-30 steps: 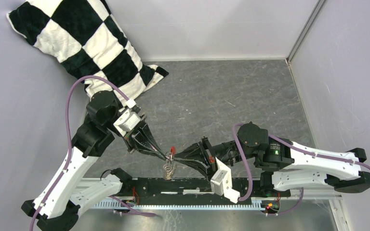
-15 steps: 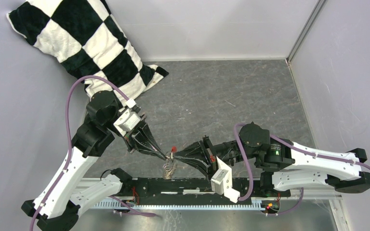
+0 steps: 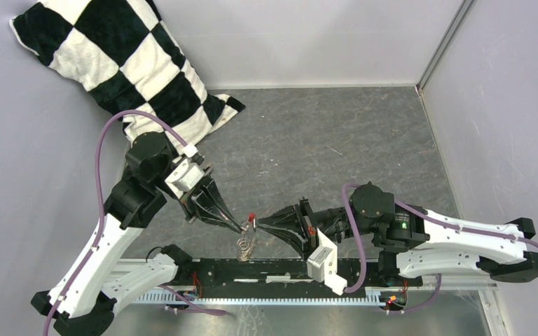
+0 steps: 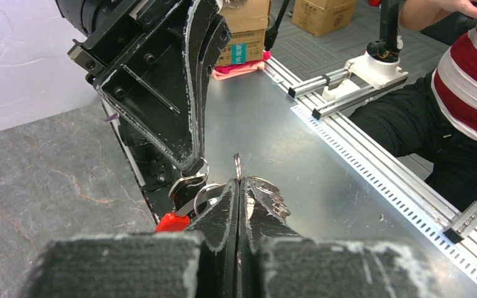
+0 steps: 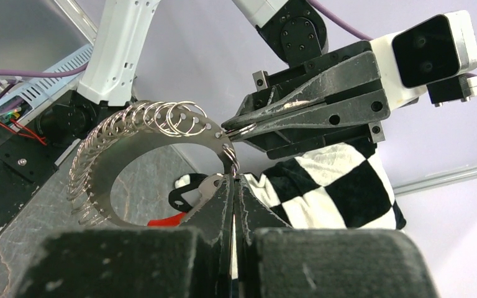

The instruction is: Put the keys on the keyring

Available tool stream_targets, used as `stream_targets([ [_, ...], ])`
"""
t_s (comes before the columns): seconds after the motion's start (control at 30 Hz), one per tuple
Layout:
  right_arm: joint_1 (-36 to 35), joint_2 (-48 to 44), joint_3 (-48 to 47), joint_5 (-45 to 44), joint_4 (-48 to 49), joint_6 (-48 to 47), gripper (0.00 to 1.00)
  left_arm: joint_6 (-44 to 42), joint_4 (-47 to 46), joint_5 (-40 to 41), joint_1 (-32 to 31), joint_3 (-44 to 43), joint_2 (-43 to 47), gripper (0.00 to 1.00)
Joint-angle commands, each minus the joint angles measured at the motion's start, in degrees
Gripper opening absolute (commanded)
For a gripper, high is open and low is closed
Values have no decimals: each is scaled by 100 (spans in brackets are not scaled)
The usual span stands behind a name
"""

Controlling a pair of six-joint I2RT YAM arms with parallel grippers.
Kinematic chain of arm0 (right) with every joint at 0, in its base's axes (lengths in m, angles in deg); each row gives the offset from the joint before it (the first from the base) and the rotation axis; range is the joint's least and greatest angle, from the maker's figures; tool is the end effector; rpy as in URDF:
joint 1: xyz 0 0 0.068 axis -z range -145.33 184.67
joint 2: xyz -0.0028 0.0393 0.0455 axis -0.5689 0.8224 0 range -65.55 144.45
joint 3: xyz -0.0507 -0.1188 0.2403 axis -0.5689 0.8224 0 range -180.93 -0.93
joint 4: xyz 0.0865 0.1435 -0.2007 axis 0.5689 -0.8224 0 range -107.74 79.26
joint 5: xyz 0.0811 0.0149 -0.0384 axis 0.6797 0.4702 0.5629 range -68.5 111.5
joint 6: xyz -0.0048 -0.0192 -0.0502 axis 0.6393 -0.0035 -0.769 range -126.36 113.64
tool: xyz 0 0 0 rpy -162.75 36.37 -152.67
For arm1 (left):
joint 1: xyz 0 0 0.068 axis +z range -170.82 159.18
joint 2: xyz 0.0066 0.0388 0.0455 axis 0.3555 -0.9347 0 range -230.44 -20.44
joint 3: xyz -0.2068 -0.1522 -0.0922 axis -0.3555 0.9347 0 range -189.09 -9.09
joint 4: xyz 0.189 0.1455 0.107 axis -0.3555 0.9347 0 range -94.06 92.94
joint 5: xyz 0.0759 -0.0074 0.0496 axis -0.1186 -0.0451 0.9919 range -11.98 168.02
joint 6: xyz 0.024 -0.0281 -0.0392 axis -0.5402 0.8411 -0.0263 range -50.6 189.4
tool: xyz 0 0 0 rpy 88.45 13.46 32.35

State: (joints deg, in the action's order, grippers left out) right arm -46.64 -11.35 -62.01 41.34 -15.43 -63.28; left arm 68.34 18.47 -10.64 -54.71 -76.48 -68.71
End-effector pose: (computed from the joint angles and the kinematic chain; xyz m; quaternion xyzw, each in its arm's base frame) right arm 0.0197 0.2086 0.4206 -0.6825 0.1275 0.2666 0.6685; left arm 0.0888 -0.1024 0.4430 0.6134 0.3527 -0.6265 0.3269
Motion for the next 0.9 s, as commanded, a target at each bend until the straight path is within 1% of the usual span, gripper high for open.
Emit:
stream_targets([
  [0.0, 0, -191, 251, -73, 418, -123, 1, -19, -44, -503, -22, 46, -55, 2],
  [0.1, -3, -241, 334, 91, 647, -126, 1, -12, -46, -509, -22, -5, -130, 2],
  [0.3, 0, -204, 283, 170, 696, -110, 1, 11, 21, -488, -21, -3, -178, 2],
  [0.43, -5, -194, 221, 193, 668, -117, 1, -146, 284, -461, -26, 23, -149, 2],
  [0.87, -13, -139, 110, 297, 527, -124, 1, -107, 289, -139, -24, -27, -200, 2],
])
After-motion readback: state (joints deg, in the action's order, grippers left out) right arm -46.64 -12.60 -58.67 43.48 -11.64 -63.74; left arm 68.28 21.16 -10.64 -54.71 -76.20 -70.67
